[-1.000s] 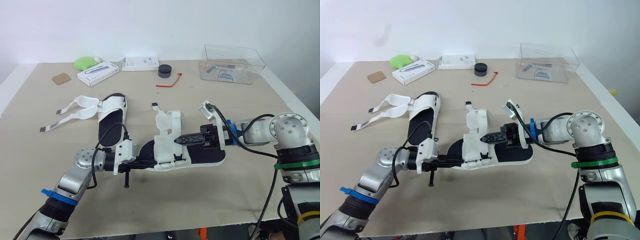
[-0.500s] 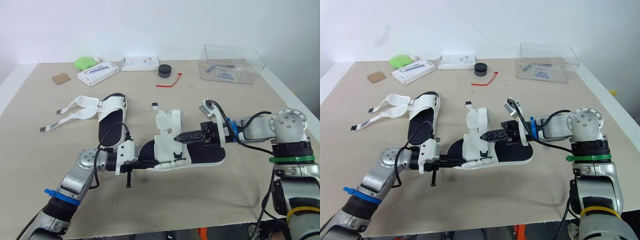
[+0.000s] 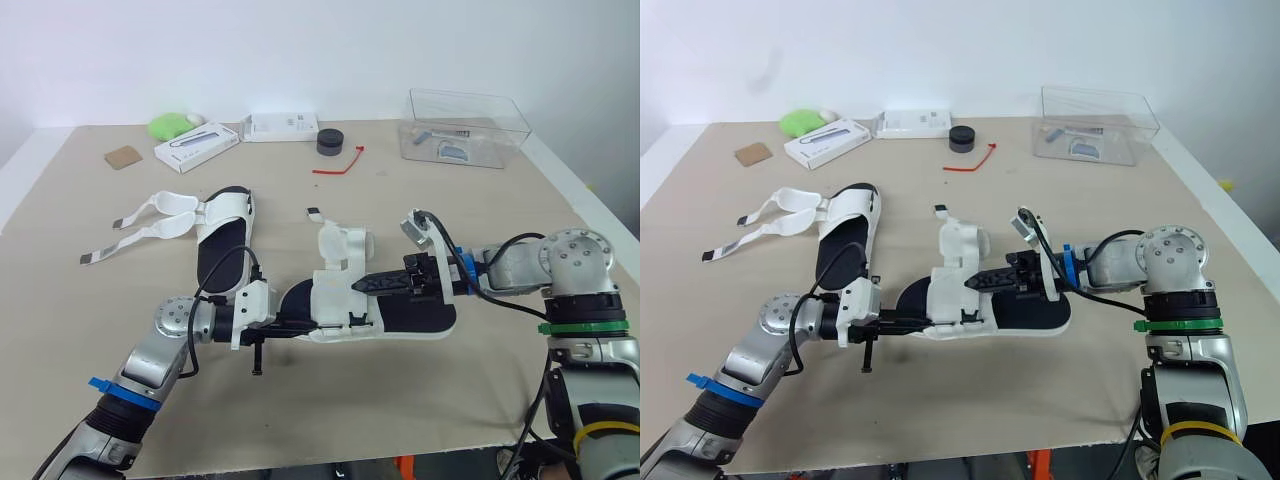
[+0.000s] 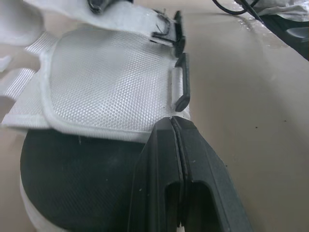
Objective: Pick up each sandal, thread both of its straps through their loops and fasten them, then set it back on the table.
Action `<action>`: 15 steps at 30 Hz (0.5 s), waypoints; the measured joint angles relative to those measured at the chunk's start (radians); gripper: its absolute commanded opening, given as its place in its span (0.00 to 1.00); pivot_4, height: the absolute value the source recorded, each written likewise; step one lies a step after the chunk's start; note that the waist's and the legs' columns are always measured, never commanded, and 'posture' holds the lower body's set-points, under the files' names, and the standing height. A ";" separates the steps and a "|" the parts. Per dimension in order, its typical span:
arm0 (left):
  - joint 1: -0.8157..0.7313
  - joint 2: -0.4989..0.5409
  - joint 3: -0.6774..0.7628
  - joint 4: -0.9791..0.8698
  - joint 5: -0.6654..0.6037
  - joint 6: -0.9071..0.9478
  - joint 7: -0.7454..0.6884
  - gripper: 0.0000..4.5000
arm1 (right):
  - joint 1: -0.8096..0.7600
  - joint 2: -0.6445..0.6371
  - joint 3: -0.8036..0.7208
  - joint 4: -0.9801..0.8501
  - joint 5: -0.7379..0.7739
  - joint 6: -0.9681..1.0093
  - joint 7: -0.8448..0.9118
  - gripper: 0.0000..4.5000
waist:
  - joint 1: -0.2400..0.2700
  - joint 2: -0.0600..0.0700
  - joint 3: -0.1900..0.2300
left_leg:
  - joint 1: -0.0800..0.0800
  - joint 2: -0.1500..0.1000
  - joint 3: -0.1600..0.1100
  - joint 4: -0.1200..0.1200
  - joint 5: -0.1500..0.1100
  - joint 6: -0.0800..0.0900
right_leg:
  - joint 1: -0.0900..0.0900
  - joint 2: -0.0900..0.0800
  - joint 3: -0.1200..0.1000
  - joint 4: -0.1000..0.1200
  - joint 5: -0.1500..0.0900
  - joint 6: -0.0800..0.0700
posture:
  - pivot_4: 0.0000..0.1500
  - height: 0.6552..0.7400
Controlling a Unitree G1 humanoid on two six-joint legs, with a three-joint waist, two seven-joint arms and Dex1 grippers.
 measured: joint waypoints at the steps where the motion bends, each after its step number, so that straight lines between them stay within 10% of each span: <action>1: 0.000 0.000 0.000 0.001 0.001 -0.001 0.000 0.00 | 0.000 0.000 0.000 0.000 0.000 0.000 0.000 0.01 | 0.000 0.000 0.000 | 0.000 0.000 0.000 0.000 0.000 0.000 | 0.000 0.000 0.000 0.000 0.000 0.000 | 1.00 1.00; 15: -0.018 -0.005 -0.004 0.031 0.026 -0.039 -0.001 0.00 | 0.002 -0.022 0.002 -0.106 -0.019 -0.001 0.035 0.01 | 0.000 0.000 0.000 | 0.000 0.000 0.000 0.000 0.000 0.000 | 0.000 0.000 0.000 0.000 0.000 0.001 | 1.00 1.00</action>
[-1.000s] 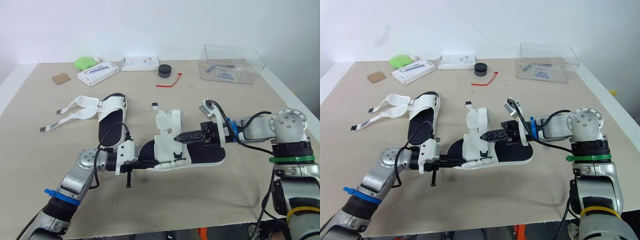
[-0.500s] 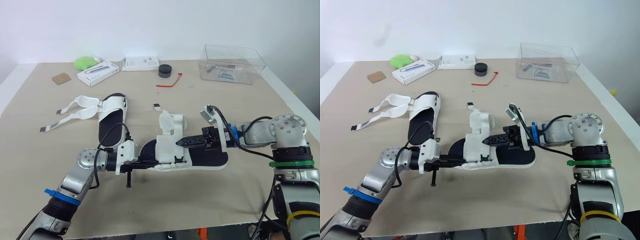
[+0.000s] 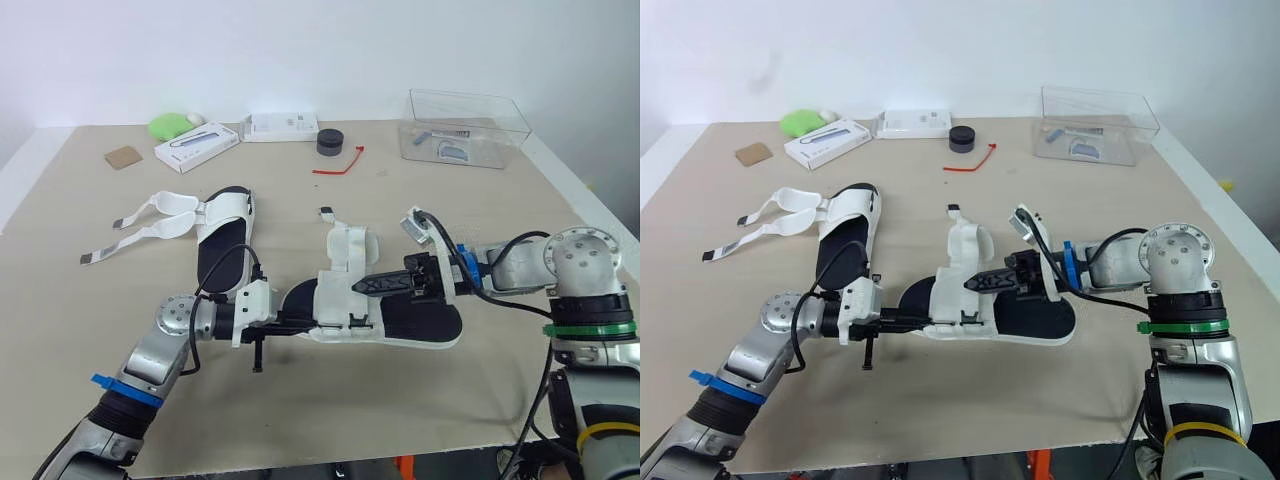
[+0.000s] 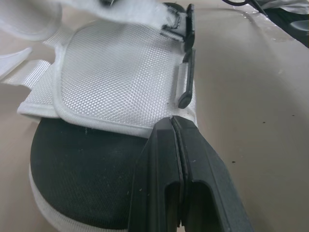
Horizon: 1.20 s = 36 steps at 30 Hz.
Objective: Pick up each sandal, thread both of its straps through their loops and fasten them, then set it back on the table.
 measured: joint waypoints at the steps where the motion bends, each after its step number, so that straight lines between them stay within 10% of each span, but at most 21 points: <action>1: -0.001 -0.001 0.000 0.002 0.002 -0.002 0.000 0.00 | 0.004 -0.007 0.004 -0.016 -0.001 -0.001 0.009 0.01 | 0.000 0.000 0.000 | 0.000 0.000 0.000 0.000 0.000 0.000 | 0.000 0.000 0.000 0.000 0.000 0.000 | 1.00 1.00; 27: -0.022 -0.010 -0.004 0.035 0.010 -0.010 0.000 0.00 | 0.084 -0.027 0.019 -0.201 -0.096 0.004 0.095 0.01 | 0.001 0.000 0.000 | 0.000 -0.001 0.000 0.000 0.000 0.000 | 0.000 -0.001 0.000 0.000 0.000 0.001 | 1.00 1.00; 36: -0.063 -0.023 0.006 0.088 0.011 -0.010 0.002 0.00 | 0.108 -0.094 0.001 -0.268 -0.039 0.008 0.119 0.81 | 0.001 0.000 0.000 | 0.000 -0.001 0.000 0.001 0.000 0.001 | 0.001 -0.001 0.000 0.000 -0.001 0.004 | 1.00 1.00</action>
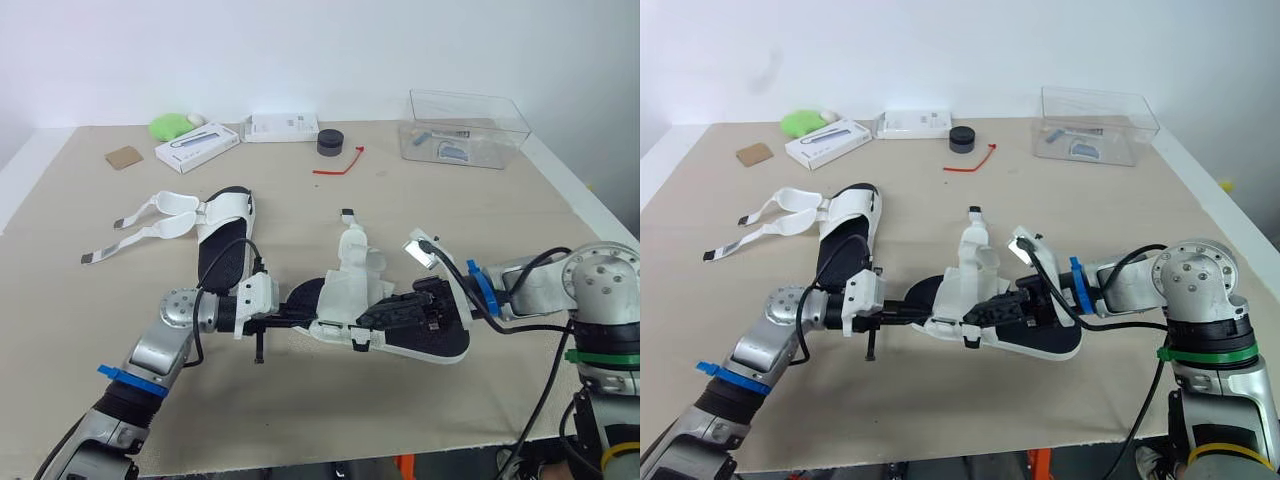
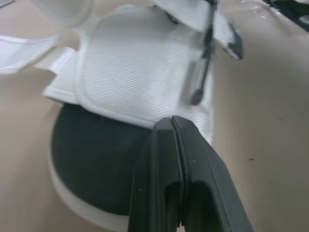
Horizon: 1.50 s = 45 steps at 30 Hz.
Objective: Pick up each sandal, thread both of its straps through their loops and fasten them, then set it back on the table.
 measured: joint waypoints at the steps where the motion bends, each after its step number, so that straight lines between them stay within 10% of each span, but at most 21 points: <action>1: -0.008 -0.002 0.001 0.008 0.000 0.000 -0.001 0.00 | 0.000 -0.002 -0.002 -0.008 -0.003 -0.004 0.005 0.81 | 0.000 0.000 0.000 | 0.000 0.000 0.000 0.000 0.000 0.000 | 0.000 0.000 0.000 0.000 0.000 0.000 | 1.00 1.00; 14: -0.053 -0.004 0.009 0.077 0.006 -0.078 -0.029 0.00 | -0.088 0.094 0.012 0.064 -0.205 -0.091 0.044 0.81 | 0.000 0.000 0.000 | -0.001 0.000 0.000 0.000 0.000 0.000 | 0.000 0.000 0.000 0.000 0.002 -0.002 | 1.00 1.00; 23: -0.075 0.001 0.006 0.148 0.063 -0.176 -0.013 0.00 | -0.088 0.134 0.003 0.068 -0.227 -0.064 0.075 0.01 | 0.000 0.000 0.000 | -0.001 -0.001 0.000 0.000 0.000 0.000 | 0.000 -0.001 0.000 0.000 0.003 -0.004 | 1.00 1.00; 45: -0.033 0.002 -0.023 0.057 0.043 -0.103 -0.046 0.00 | 0.085 0.003 -0.048 -0.200 -0.257 -0.068 0.135 0.01 | 0.003 0.001 -0.001 | -0.002 -0.003 -0.001 0.001 -0.001 0.001 | 0.000 -0.004 -0.001 -0.001 -0.001 0.003 | 1.00 1.00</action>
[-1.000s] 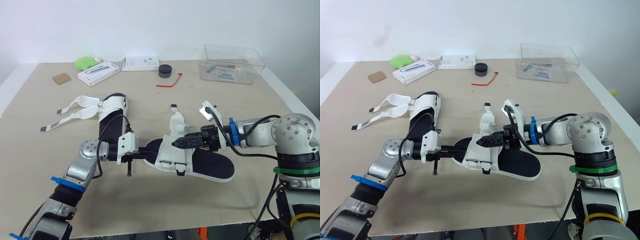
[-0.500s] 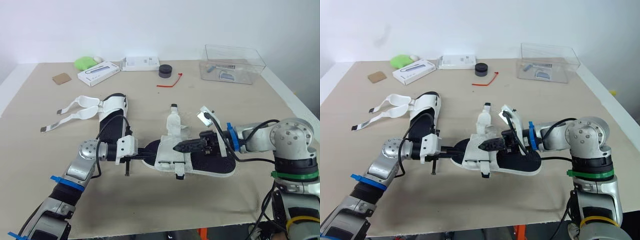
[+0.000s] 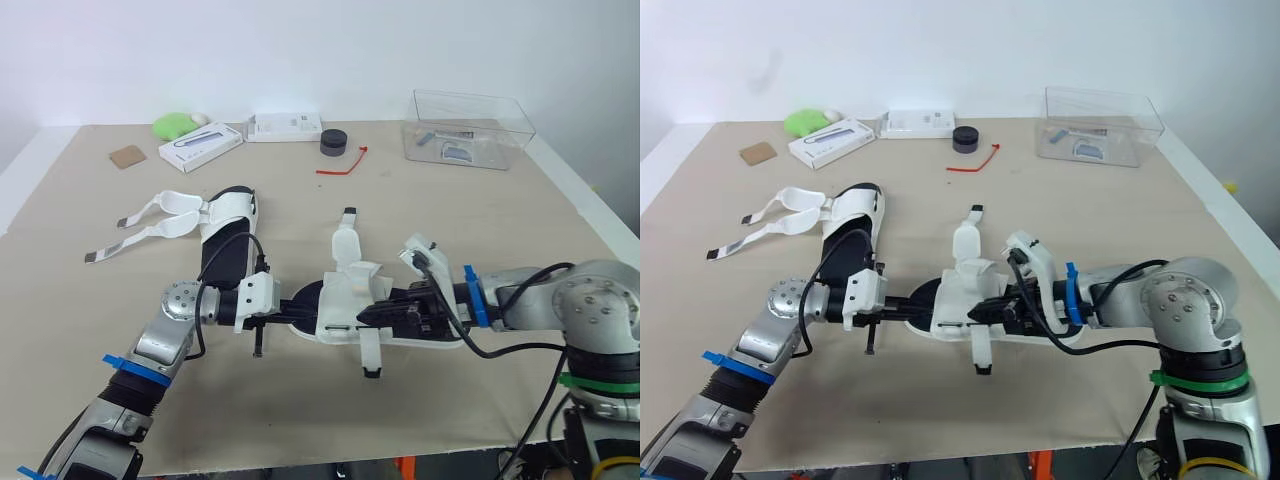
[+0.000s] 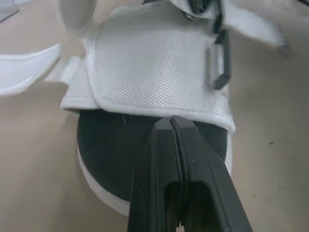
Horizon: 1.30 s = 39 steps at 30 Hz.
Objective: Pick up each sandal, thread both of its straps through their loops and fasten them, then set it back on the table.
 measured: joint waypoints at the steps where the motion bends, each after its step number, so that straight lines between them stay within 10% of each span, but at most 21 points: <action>1: 0.001 0.002 0.000 0.001 0.001 0.006 0.000 0.00 | -0.005 -0.041 -0.004 0.003 -0.006 -0.010 0.032 0.01 | 0.000 0.000 0.000 | 0.000 0.000 0.000 0.000 0.000 0.000 | 0.000 0.000 0.000 0.000 0.000 0.000 | 1.00 1.00; 12: 0.023 0.019 -0.001 0.005 0.003 0.028 0.000 0.00 | 0.164 -0.161 -0.078 -0.078 -0.007 -0.129 0.241 0.98 | -0.004 0.000 0.000 | 0.000 0.001 0.000 0.000 0.000 0.000 | 0.000 0.001 0.000 0.000 0.000 0.000 | 1.00 1.00; 24: -0.020 0.025 0.061 0.002 -0.096 0.084 -0.044 0.00 | 0.271 -0.332 -0.020 0.005 -0.215 -0.317 0.439 0.98 | 0.001 0.000 0.000 | 0.000 0.000 0.001 0.002 0.000 0.001 | 0.000 0.000 0.000 0.000 0.000 0.001 | 1.00 1.00; 34: -0.022 0.008 0.059 0.001 -0.095 0.081 -0.041 0.00 | 0.221 -0.227 -0.017 0.162 -0.270 -0.332 0.429 0.98 | 0.000 0.000 0.000 | 0.001 0.001 0.001 0.002 0.000 0.001 | 0.001 0.002 0.001 0.000 0.001 0.000 | 1.00 1.00; 39: -0.021 0.003 0.056 -0.001 -0.085 0.069 -0.039 0.00 | 0.149 -0.094 -0.020 0.208 -0.237 -0.234 0.349 0.60 | -0.002 0.000 0.000 | 0.001 0.001 0.001 0.002 0.000 0.001 | 0.000 0.002 0.002 0.001 0.002 0.000 | 1.00 1.00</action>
